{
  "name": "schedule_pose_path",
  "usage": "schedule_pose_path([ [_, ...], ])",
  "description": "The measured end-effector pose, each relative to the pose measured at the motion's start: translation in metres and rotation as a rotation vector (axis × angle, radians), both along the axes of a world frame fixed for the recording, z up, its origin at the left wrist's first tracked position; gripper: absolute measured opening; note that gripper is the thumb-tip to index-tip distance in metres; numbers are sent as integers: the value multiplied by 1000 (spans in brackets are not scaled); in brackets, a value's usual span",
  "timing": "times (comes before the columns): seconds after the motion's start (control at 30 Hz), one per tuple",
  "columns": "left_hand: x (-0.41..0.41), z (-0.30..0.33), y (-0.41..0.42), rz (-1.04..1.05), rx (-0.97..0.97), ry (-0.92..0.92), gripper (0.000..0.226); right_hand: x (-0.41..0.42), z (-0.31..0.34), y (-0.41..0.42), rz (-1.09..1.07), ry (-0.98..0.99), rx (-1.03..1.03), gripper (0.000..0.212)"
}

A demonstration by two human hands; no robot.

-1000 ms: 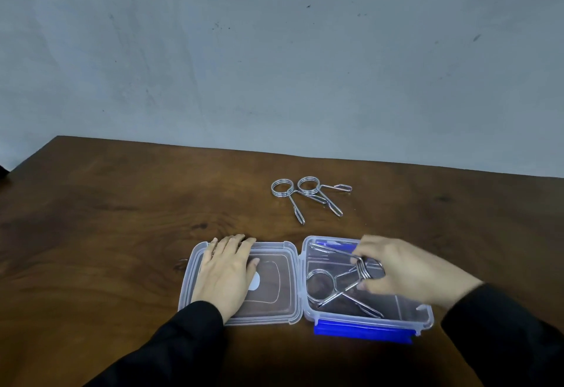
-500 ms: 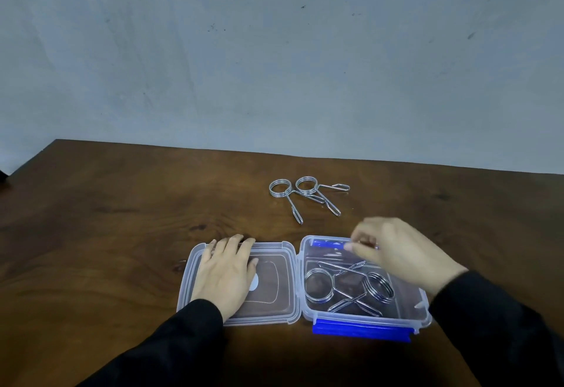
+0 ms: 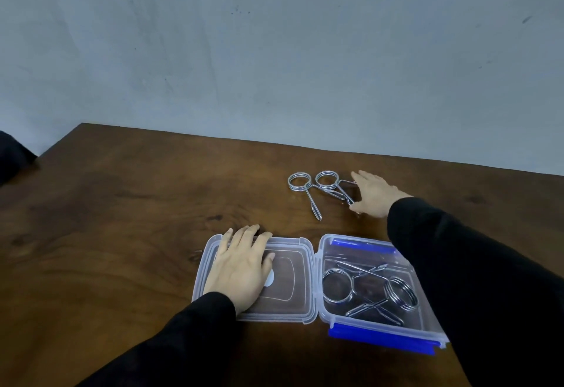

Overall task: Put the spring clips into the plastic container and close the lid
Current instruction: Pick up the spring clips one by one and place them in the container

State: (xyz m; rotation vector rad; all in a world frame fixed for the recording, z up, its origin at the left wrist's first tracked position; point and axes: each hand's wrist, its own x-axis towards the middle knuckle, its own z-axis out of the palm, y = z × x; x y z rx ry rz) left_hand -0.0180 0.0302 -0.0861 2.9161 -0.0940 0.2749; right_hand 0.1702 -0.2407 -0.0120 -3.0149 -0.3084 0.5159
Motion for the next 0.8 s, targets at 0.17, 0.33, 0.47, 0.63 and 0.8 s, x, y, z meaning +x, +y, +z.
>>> schedule_pose_path([
  [0.17, 1, 0, 0, 3, -3, 6, 40, 11, -2, 1, 10, 58, 33, 87],
  [0.33, 1, 0, 0, 5, -8, 7, 40, 7, -5, -7, -61, 52, 122, 79],
  [0.47, 1, 0, 0, 5, 3, 6, 40, -5, 8, -17, -100, -108, 231, 71],
  [0.63, 1, -1, 0, 5, 12, 3, 41, -43, 51, -40, 59, -100, 493, 57],
  [0.8, 0, 1, -1, 16, 17, 6, 38, -114, 76, -62, 288, 44, 430, 54],
])
